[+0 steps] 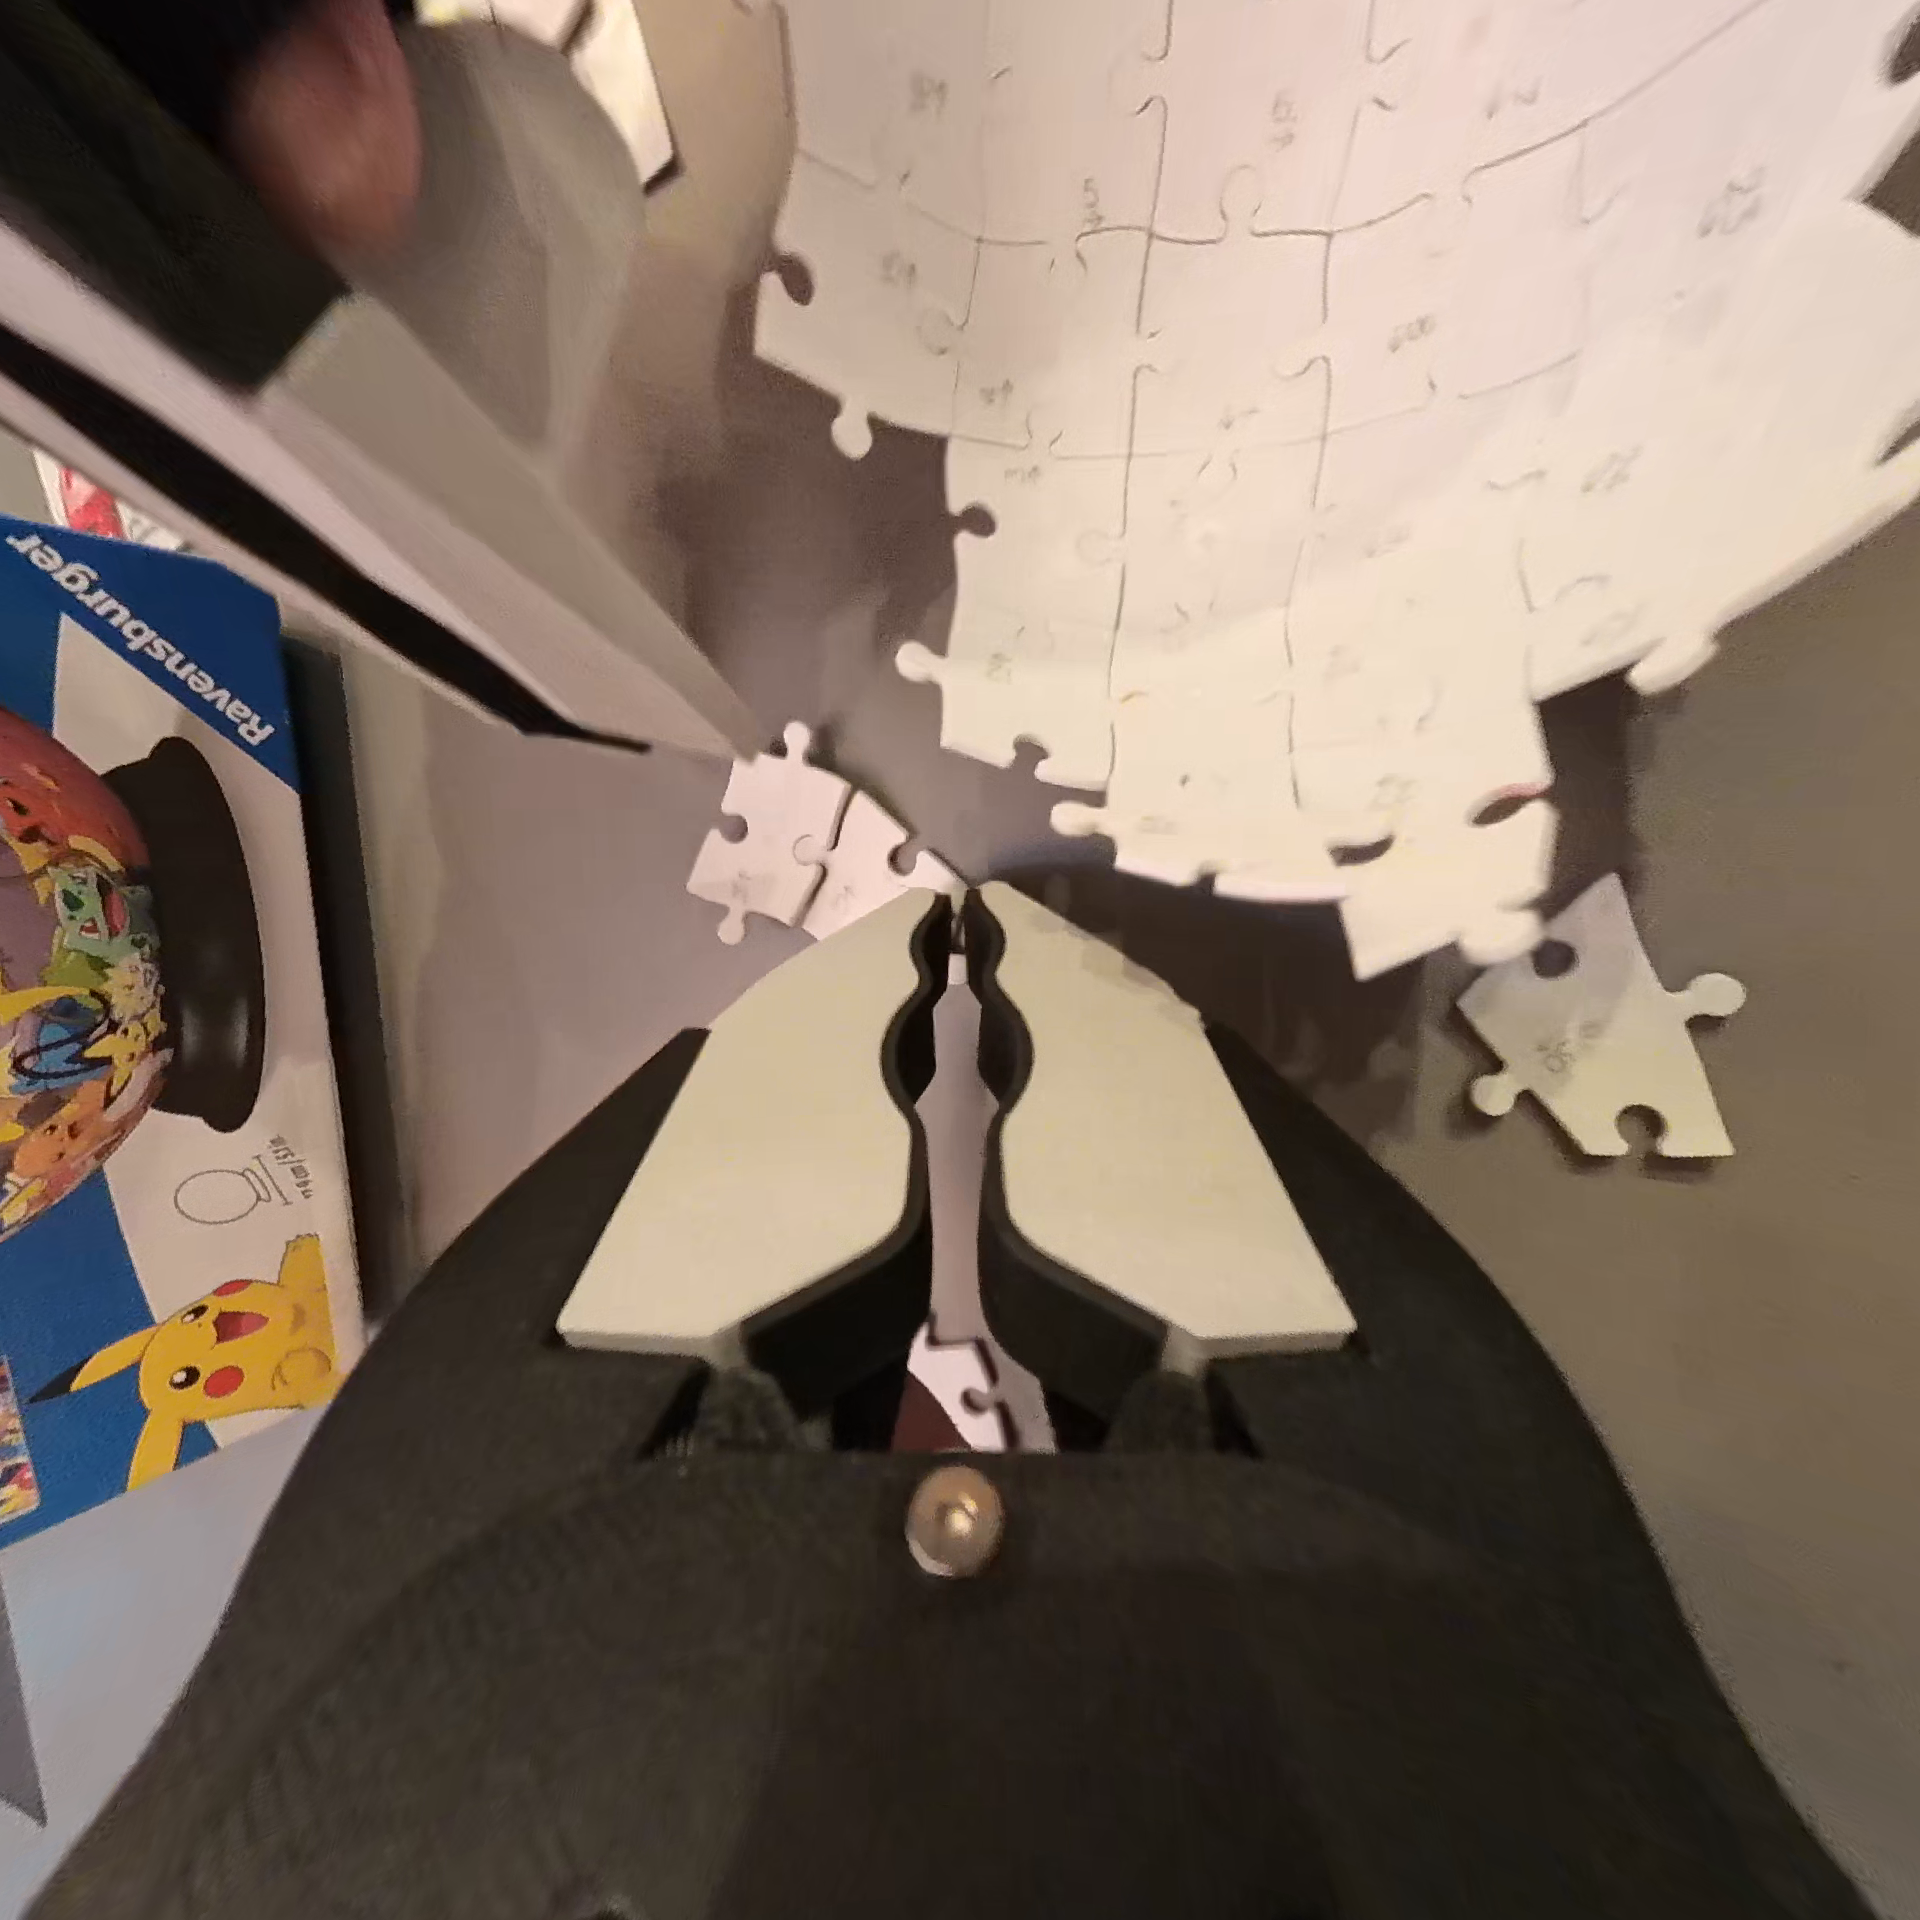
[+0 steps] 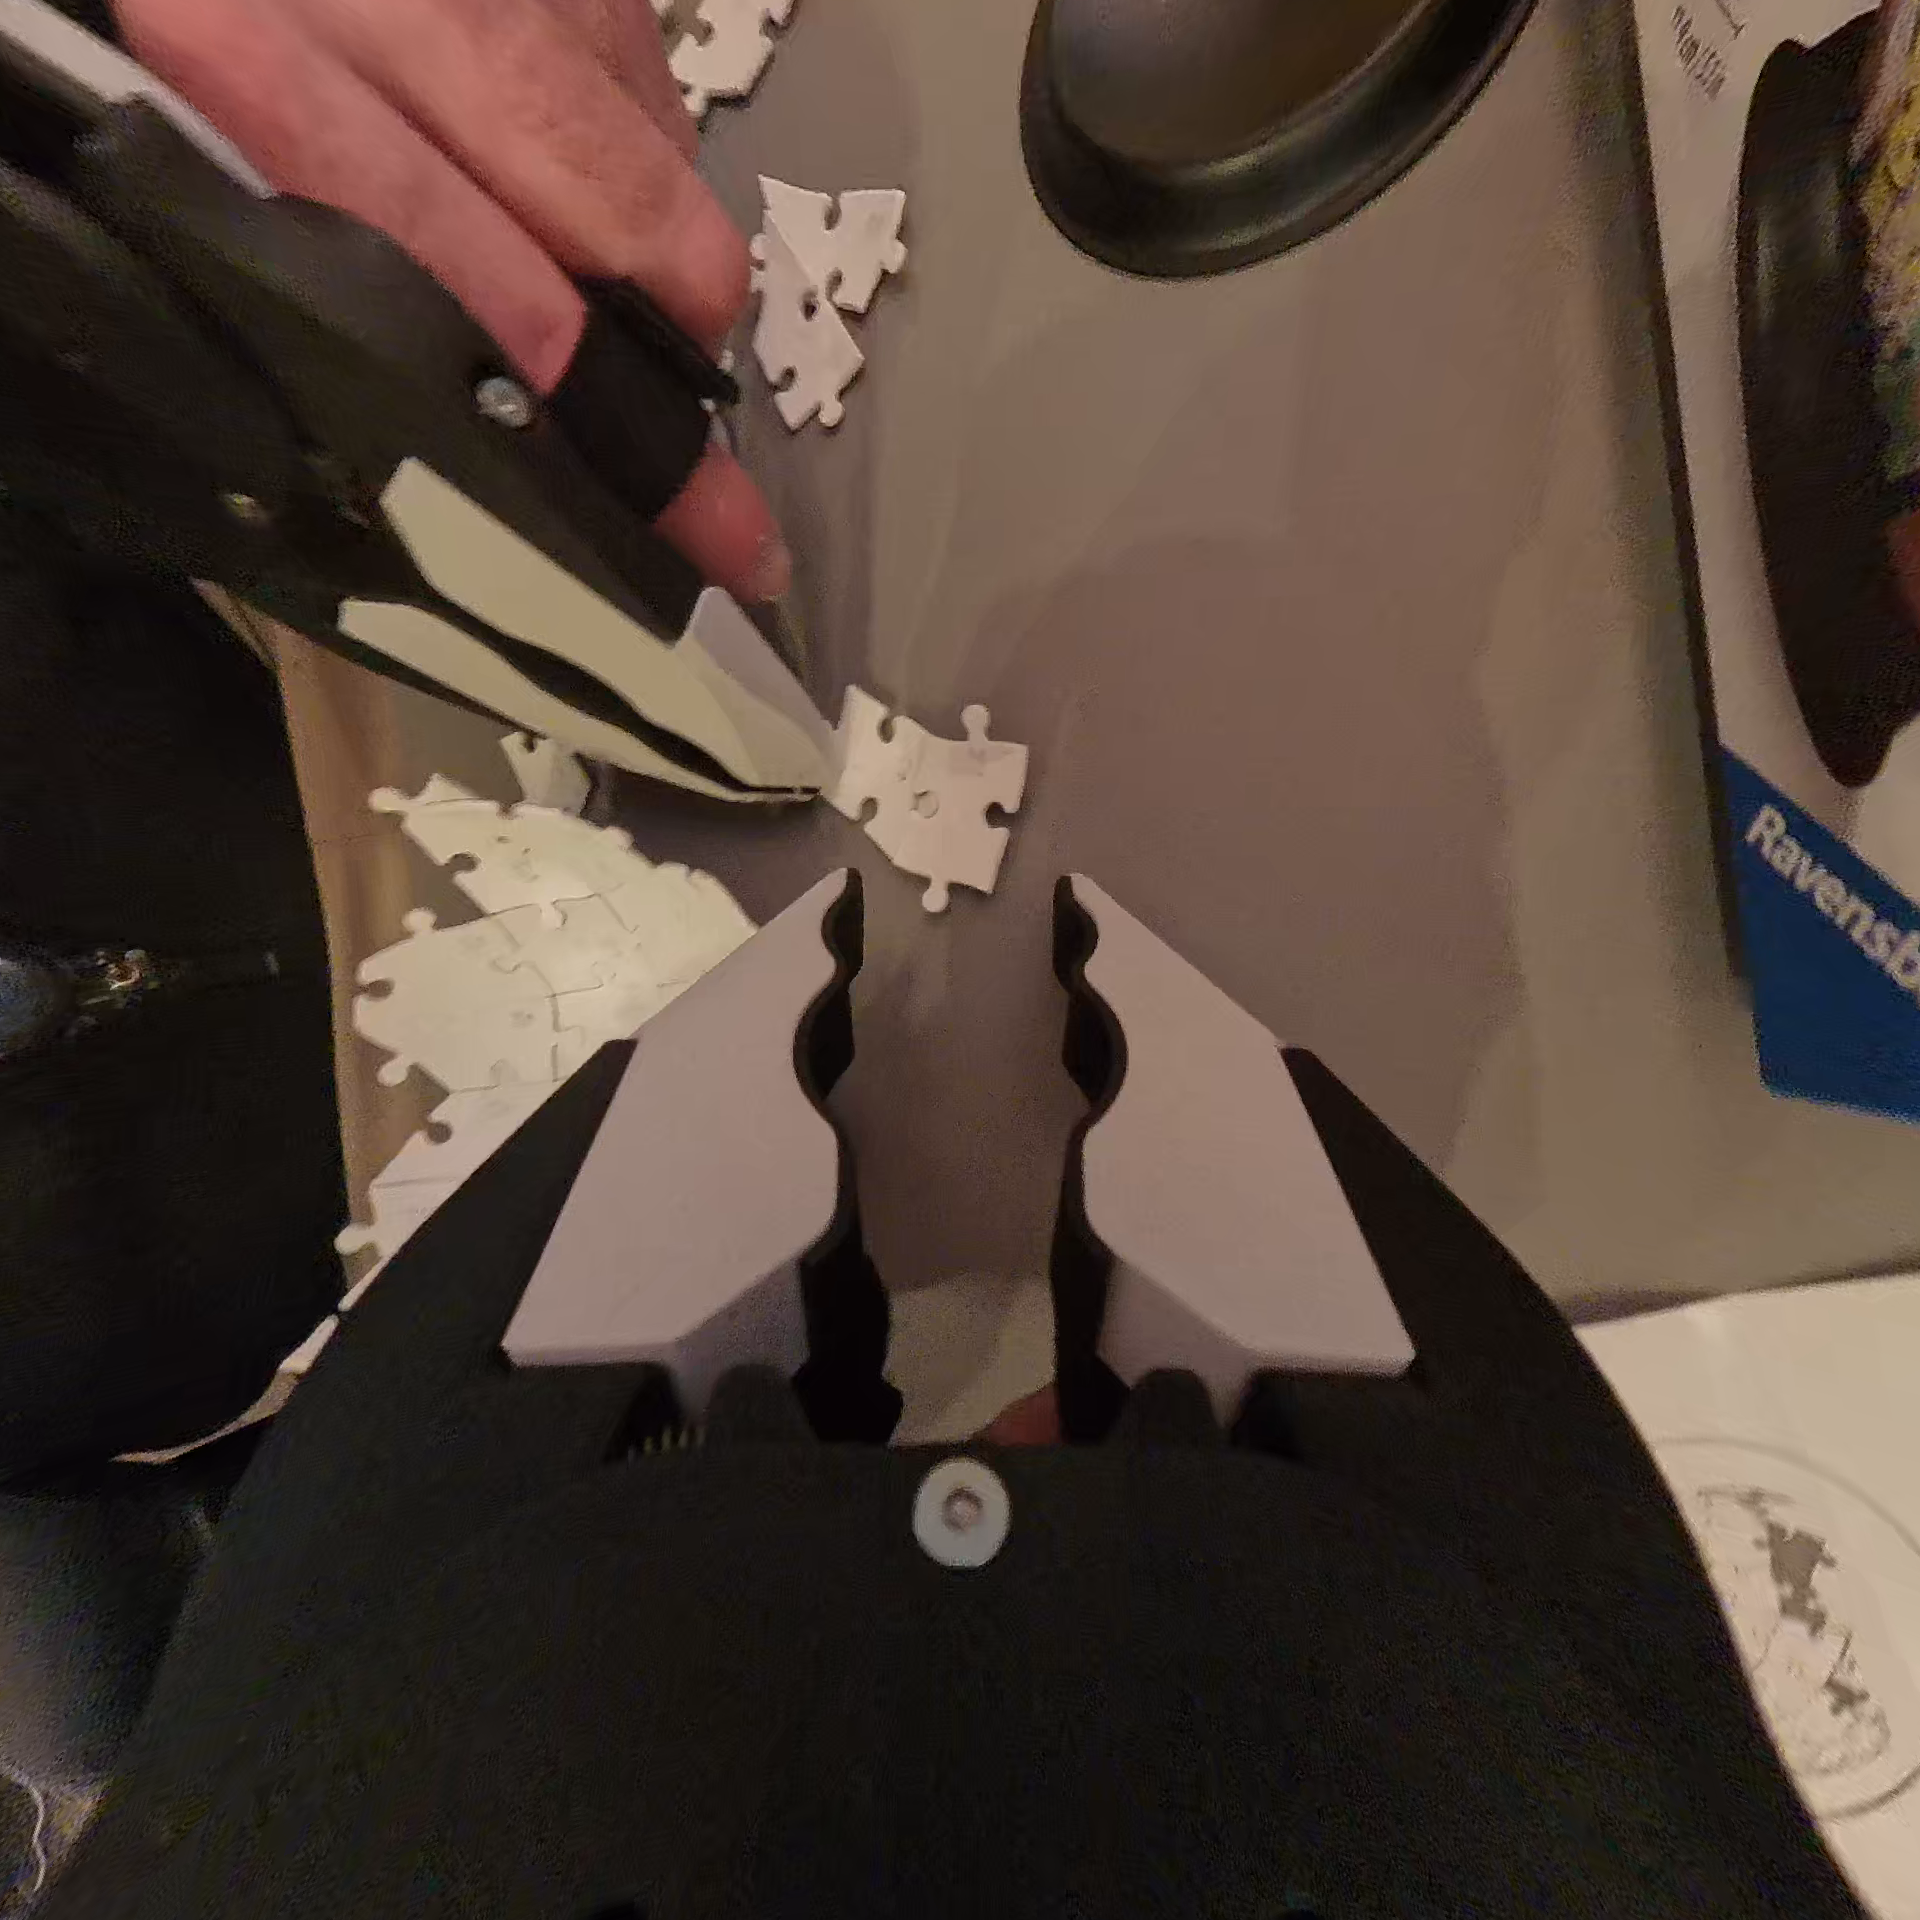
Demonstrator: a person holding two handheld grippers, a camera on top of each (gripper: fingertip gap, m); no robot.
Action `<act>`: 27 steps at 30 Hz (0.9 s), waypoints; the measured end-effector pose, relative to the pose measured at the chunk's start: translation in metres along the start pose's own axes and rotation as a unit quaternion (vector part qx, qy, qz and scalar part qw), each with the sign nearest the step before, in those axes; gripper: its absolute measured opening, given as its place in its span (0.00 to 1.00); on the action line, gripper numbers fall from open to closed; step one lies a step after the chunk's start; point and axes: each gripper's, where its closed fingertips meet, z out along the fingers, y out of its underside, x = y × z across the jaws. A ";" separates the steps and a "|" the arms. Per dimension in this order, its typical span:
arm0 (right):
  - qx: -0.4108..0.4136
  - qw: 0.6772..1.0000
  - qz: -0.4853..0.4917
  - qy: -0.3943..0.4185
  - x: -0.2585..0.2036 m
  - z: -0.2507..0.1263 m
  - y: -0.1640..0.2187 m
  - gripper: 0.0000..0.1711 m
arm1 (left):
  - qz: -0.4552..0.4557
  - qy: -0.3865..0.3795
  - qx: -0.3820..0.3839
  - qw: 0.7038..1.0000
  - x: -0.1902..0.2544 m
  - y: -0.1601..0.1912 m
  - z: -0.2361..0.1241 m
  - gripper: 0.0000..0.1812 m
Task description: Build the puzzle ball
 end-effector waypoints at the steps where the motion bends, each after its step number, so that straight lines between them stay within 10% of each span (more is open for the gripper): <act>1: 0.001 1.000 -0.001 -0.001 0.002 0.004 -0.003 0.21 | 0.001 0.002 0.002 1.000 0.000 0.000 0.000 0.01; 27: 0.043 0.999 -0.005 -0.011 0.001 0.016 -0.001 0.00 | -0.071 -0.036 0.017 0.997 -0.019 0.014 -0.009 0.08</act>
